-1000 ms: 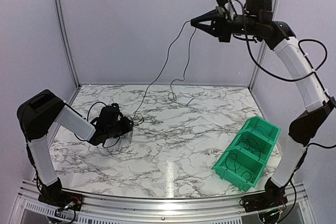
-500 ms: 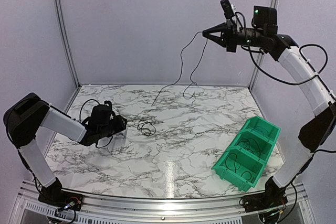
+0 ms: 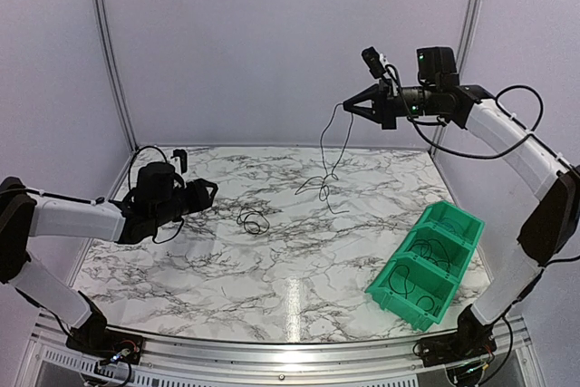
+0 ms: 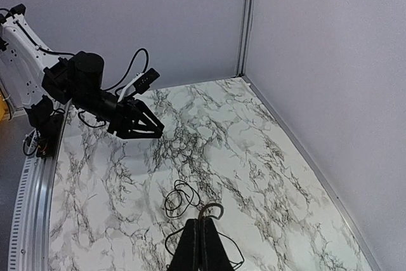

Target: Untangle the cables

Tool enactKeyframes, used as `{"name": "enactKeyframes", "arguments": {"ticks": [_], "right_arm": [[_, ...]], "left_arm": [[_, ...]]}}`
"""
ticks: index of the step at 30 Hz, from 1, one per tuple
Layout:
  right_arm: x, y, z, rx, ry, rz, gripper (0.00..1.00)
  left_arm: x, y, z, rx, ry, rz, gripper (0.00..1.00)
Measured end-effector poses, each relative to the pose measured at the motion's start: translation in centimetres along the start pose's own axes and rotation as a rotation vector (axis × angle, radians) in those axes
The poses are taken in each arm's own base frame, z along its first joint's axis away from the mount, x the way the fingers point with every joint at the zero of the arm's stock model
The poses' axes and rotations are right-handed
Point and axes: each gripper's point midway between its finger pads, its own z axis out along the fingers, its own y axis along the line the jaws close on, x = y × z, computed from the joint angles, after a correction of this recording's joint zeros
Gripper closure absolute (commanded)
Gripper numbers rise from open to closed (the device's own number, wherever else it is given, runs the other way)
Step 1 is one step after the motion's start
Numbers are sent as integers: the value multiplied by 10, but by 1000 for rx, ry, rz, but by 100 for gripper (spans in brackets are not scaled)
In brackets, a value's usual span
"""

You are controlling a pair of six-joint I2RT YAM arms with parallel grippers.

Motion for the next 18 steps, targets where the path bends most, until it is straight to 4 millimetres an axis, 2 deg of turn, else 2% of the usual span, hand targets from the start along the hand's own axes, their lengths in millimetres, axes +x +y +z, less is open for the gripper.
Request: {"name": "enactKeyframes", "arguments": {"ticks": [4, 8, 13, 16, 18], "right_arm": [[-2, 6, -7, 13, 12, -26, 100], [-8, 15, -17, 24, 19, -57, 100], [-12, 28, -30, 35, 33, -91, 100], [-10, 38, -38, 40, 45, -106, 100], [-8, 48, -46, 43, 54, -115, 100]], "left_arm": [[-10, -14, 2, 19, 30, 27, 47], [-44, -39, 2, 44, 14, 61, 45], [-99, -73, -6, 52, -22, 127, 43], [-119, -83, -9, 49, -43, 183, 41], [-121, -82, -8, 29, -40, 230, 40]]}}
